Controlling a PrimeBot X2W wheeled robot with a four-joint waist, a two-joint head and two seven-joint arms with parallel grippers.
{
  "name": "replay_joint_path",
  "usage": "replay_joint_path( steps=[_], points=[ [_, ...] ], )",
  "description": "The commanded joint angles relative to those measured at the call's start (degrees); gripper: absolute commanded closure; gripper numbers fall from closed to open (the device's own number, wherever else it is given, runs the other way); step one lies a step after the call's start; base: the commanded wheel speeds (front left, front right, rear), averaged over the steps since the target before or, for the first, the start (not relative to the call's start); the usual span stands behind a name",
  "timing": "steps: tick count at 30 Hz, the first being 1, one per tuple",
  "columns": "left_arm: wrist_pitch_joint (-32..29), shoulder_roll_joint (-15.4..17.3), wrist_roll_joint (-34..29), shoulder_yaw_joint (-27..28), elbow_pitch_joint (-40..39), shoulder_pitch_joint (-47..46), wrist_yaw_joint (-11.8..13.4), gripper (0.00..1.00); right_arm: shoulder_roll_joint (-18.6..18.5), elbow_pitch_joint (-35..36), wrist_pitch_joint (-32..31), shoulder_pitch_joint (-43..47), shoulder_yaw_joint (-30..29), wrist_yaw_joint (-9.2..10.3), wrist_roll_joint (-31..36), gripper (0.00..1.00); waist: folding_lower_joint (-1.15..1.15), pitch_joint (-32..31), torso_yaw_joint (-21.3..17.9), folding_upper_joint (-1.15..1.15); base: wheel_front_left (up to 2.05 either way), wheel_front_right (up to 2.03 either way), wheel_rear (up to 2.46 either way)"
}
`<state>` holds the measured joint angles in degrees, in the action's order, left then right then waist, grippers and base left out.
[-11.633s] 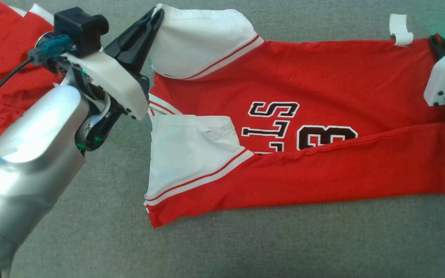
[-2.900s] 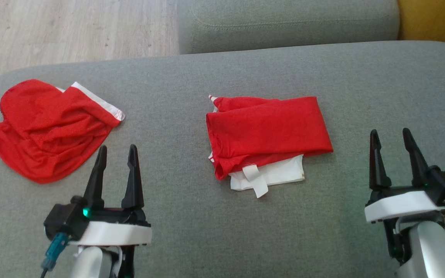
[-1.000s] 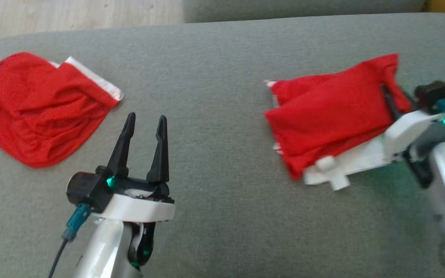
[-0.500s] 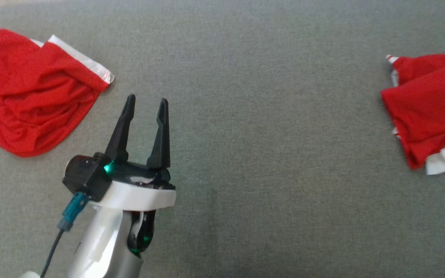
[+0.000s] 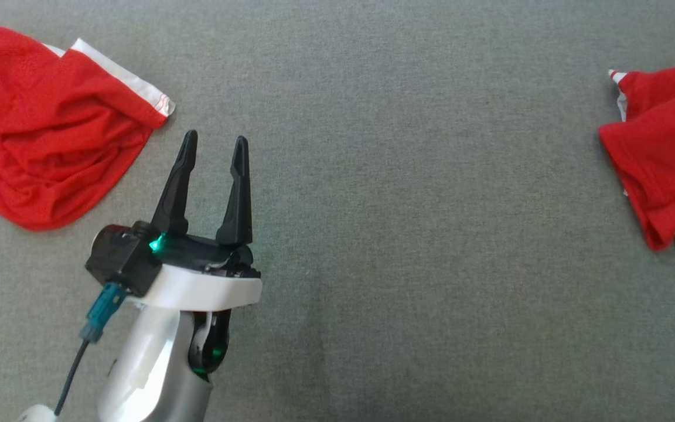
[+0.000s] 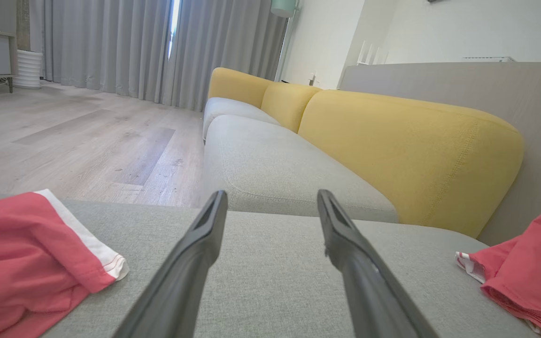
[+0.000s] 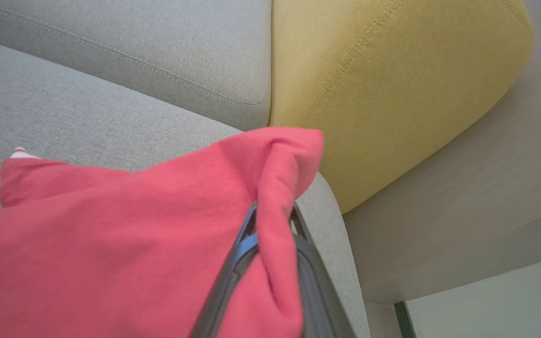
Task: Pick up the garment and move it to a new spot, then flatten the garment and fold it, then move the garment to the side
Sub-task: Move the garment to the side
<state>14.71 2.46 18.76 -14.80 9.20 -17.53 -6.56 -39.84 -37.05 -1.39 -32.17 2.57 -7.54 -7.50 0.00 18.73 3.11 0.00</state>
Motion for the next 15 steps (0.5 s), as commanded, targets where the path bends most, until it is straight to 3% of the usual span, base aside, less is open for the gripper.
replay_joint_path(
  steps=[1,2,3,10,15],
  points=[
    [0.29,0.42,-0.13,1.99,-1.52,-1.33,-0.12,0.00,-1.49,1.95,-0.05,0.84,-0.91,0.05,0.11,1.00,0.00,-0.40,-0.17,0.00,0.00,0.00,0.00],
    [0.29,0.42,-0.12,2.00,-1.46,-1.23,-0.14,0.00,-0.99,2.32,0.04,1.00,-1.27,0.05,0.03,0.66,0.00,-0.68,-0.26,0.00,0.00,0.00,0.00],
    [0.29,0.42,-0.08,1.99,-1.40,-1.12,-0.15,0.00,-0.58,2.76,0.25,1.22,-1.54,0.05,0.06,0.00,0.00,-0.99,-0.33,0.00,0.00,0.00,0.00],
    [0.29,0.42,-0.15,2.44,-1.00,-0.05,-0.19,0.00,2.90,5.60,0.78,1.96,-3.50,0.05,-0.60,0.00,0.00,-3.91,-0.86,0.00,0.00,0.00,0.00],
    [0.29,0.42,-0.50,4.21,-0.95,2.16,0.00,0.00,9.23,10.97,2.34,2.79,-3.53,0.05,0.40,0.00,0.00,-9.07,-1.66,0.00,0.00,0.00,0.00]
  ],
)
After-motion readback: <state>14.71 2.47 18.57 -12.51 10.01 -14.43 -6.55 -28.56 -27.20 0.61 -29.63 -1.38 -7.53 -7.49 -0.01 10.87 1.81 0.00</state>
